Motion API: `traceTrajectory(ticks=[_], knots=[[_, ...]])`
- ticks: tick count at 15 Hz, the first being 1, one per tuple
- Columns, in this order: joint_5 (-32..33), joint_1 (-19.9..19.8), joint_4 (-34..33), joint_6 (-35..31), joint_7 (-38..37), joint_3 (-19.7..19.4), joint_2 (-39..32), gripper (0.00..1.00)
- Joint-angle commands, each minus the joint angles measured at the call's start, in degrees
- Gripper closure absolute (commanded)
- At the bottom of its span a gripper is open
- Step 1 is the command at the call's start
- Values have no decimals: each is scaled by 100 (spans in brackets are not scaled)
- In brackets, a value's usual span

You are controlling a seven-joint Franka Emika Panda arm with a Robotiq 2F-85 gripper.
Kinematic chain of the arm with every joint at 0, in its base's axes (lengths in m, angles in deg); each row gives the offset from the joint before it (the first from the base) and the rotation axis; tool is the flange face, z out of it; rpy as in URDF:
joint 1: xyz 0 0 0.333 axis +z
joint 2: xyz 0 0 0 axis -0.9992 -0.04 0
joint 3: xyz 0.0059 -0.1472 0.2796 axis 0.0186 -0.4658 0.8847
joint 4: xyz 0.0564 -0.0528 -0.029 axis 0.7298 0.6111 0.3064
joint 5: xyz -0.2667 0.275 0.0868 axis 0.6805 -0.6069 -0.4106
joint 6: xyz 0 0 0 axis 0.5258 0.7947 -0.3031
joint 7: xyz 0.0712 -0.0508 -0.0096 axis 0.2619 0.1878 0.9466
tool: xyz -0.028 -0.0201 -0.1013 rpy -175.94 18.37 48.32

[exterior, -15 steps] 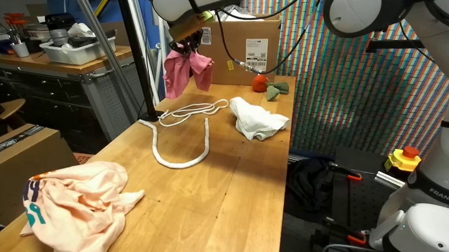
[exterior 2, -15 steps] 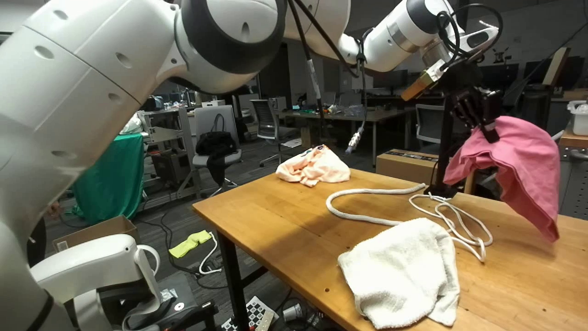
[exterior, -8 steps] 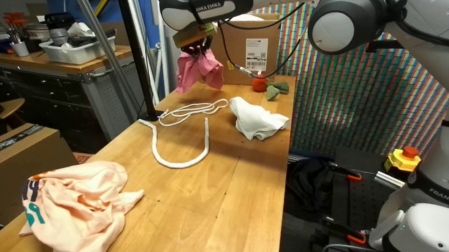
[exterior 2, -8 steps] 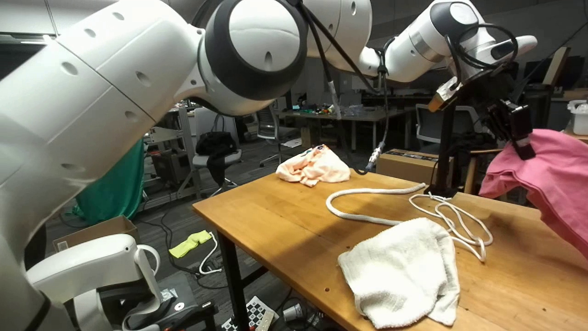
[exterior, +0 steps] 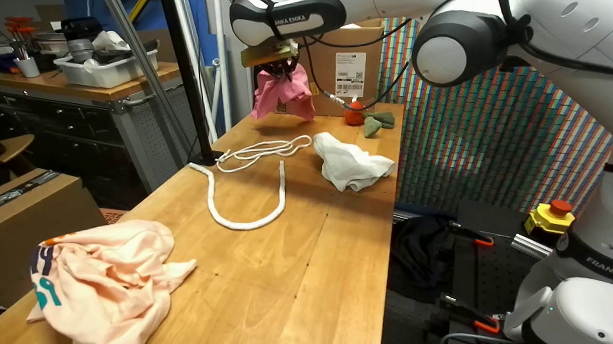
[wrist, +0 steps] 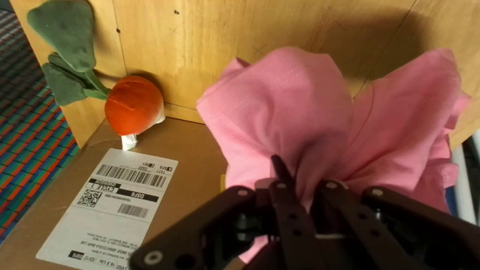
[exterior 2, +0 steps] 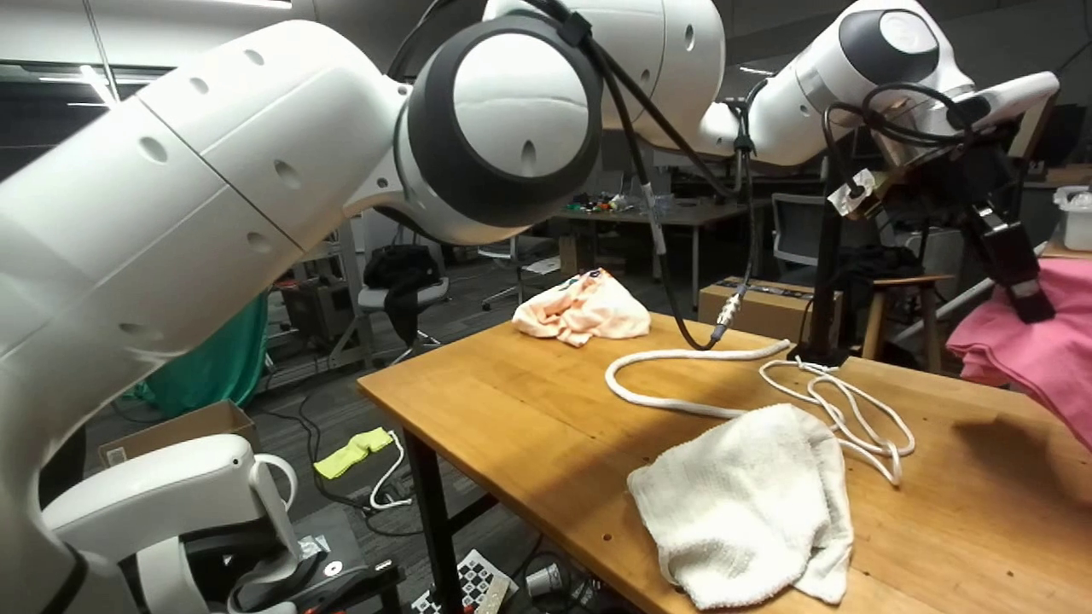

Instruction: Spread the objects that are on the table, where the orange object and pink cloth moved to the right, white towel and smaller rope to remain on the center, light pink object and bigger rope moved to the left

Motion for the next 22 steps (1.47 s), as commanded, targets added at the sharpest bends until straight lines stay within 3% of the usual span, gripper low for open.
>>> traceTrajectory(ticks=[1, 8, 9, 16, 22], knots=[[-109, -114, -555, 250, -404, -35, -291, 57], [-42, -19, -457, 501, -255, 74, -264, 4], [-62, 33, -394, 557, -117, 144, -217, 1], [-234, 333, -104, 693, 1040, 858, 40, 0], [-471, 395, 55, 1290, 2380, 1397, 316, 0]])
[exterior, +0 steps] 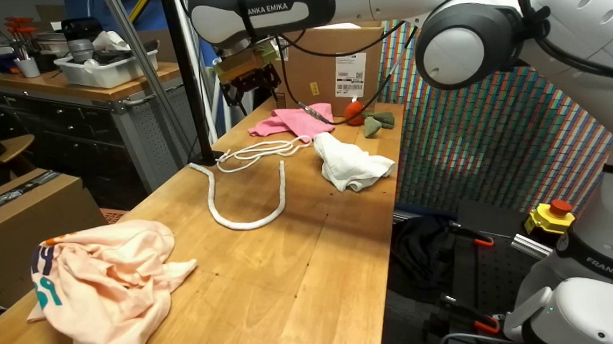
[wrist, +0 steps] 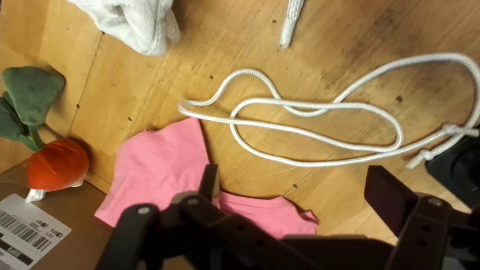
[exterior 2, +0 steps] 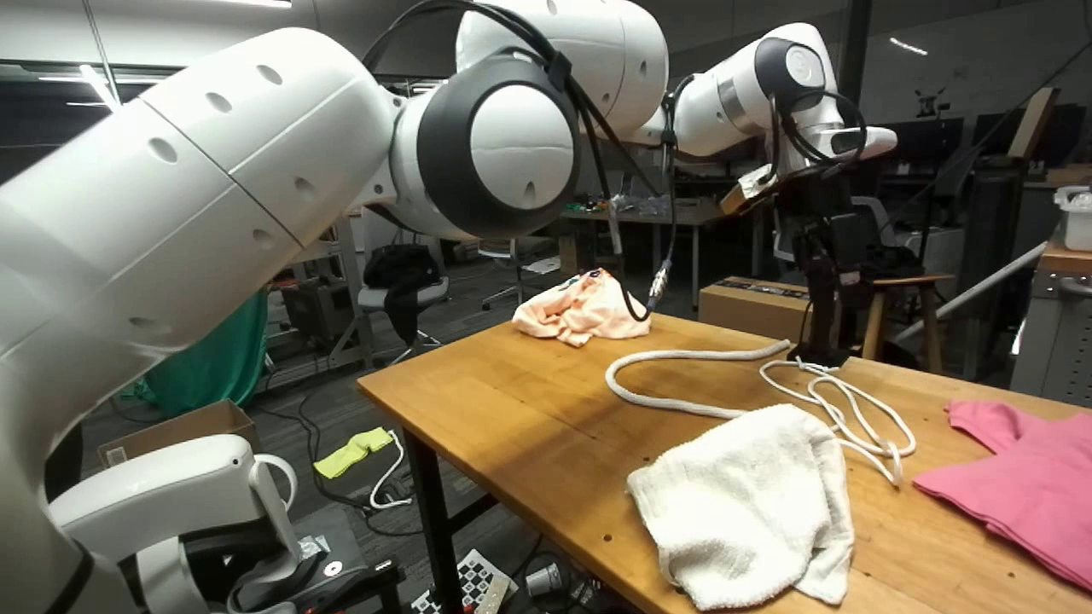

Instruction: Spread the objects that are on the table, where the orange object and pink cloth moved to the right, white towel and smaller rope to remain on the center, light pink object and bigger rope moved to the left

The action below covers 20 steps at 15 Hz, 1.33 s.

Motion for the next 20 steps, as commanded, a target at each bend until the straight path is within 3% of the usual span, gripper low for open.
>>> traceTrajectory(ticks=[1, 6, 13, 20], knots=[[-133, -18, 207, 383, 942, 289, 340, 0], [46, 114, 388, 706, 2227, 490, 529, 0], [149, 396, 1143, 472, 3782, 635, 929, 0], [-52, 406, 2877, -733, 3819, 907, 1865, 0]])
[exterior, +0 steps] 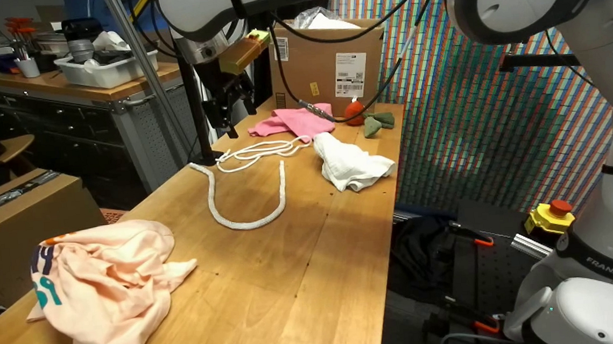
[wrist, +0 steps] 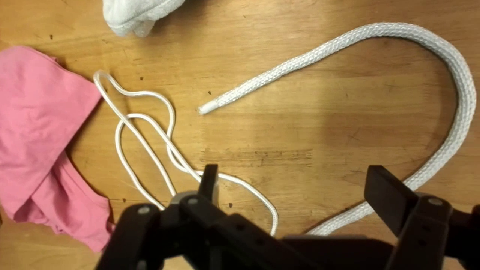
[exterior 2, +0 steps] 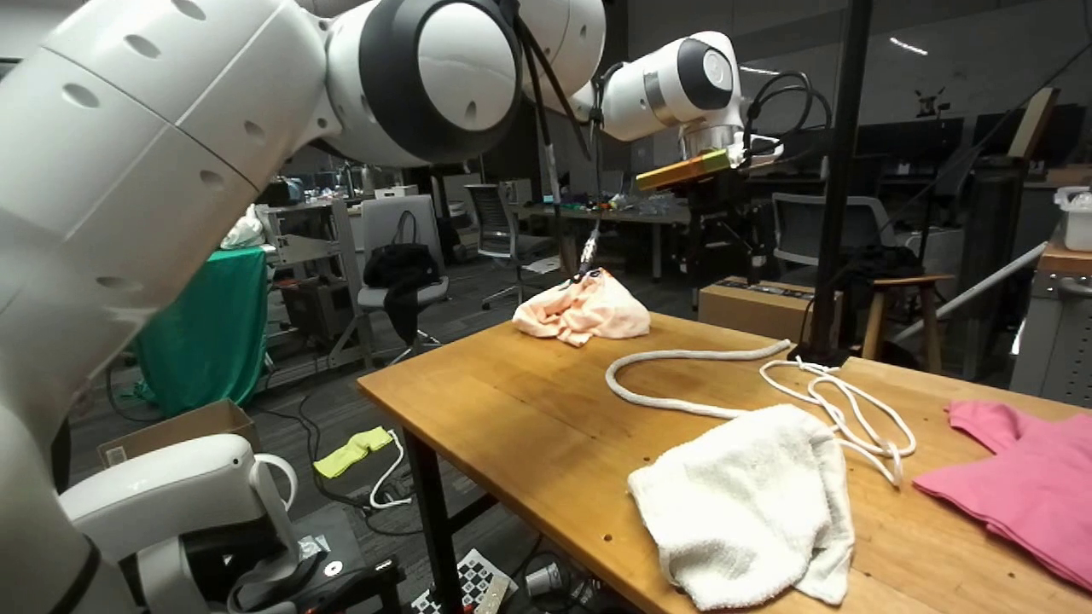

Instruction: Spread the objects that are on the table, where the orange object and pink cloth moved to the right, white towel and smaller rope to remain on the center, light pink object and bigger rope moved to the left

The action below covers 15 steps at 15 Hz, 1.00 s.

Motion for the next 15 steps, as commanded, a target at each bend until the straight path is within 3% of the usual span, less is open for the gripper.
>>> traceTrajectory(ticks=[1, 15], knots=[[-70, -73, 1390, -727, -97, 135, 865, 0], [-49, -5, 5093, -2825, -252, 31, 2643, 0]])
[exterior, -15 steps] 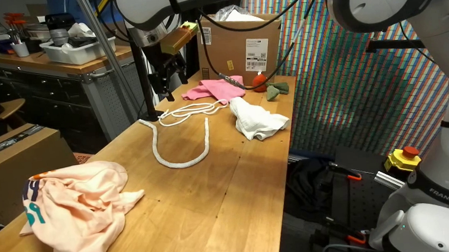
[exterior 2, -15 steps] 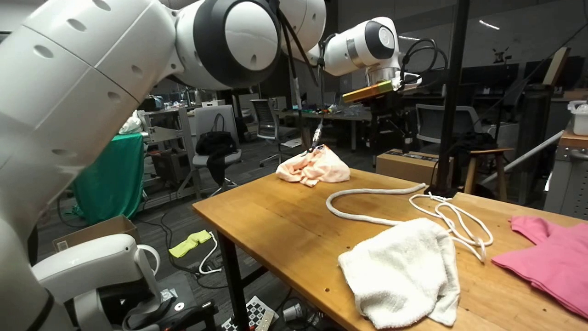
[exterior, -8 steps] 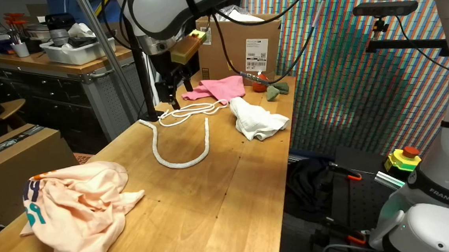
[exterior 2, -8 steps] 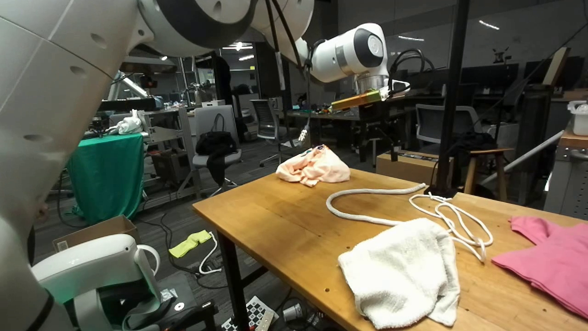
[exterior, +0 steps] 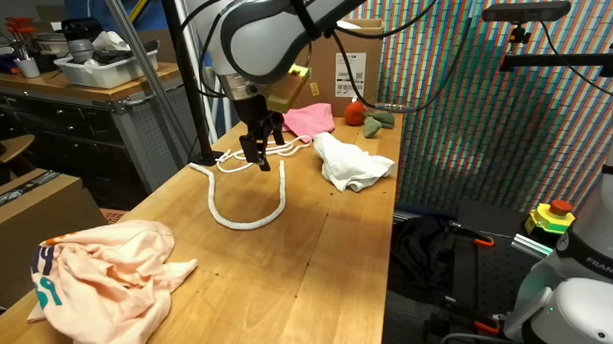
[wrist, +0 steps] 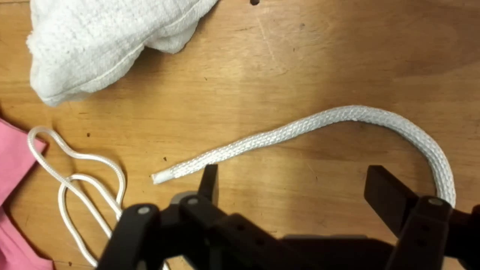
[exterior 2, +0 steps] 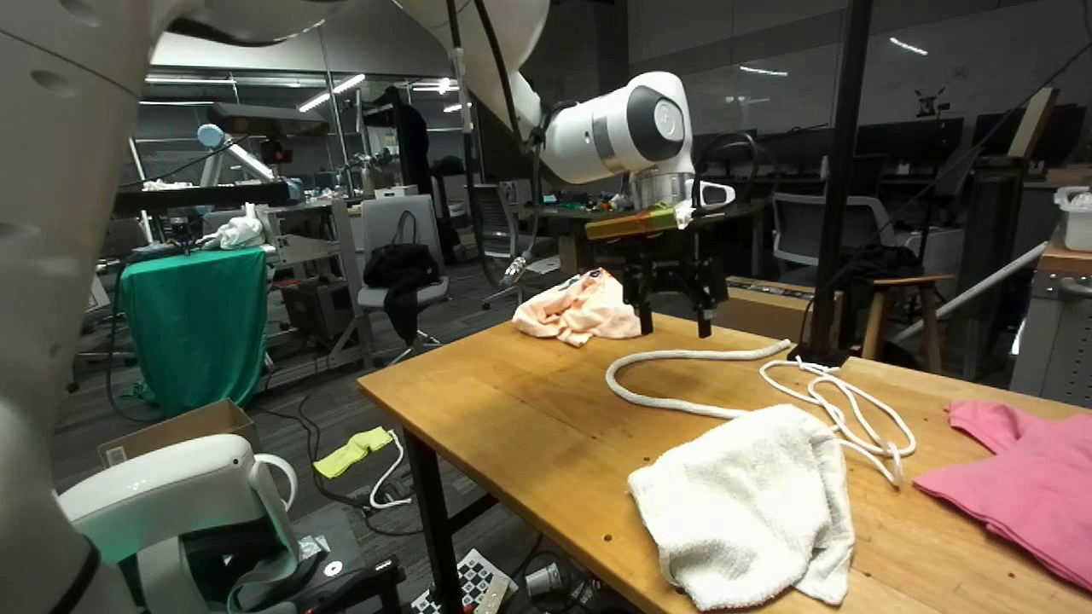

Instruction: Spread the objects that are on the table, where the orange object and pink cloth moved to the right, white towel and smaller rope to remain on the center, light pink object and bigger rope moved to the left

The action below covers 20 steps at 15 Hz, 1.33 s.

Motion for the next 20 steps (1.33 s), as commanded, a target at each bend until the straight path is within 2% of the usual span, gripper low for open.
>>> traceTrajectory(ticks=[1, 5, 10, 15, 20], knots=[[90, 20, 1116, -633, -44, -14, 699, 0], [114, 39, 1585, -1061, -174, 2, 894, 0], [108, 64, 1837, -1493, -192, 39, 936, 0], [149, 114, 1918, -1542, 273, 175, 908, 0], [208, 184, 1724, -1372, 922, 336, 765, 0]])
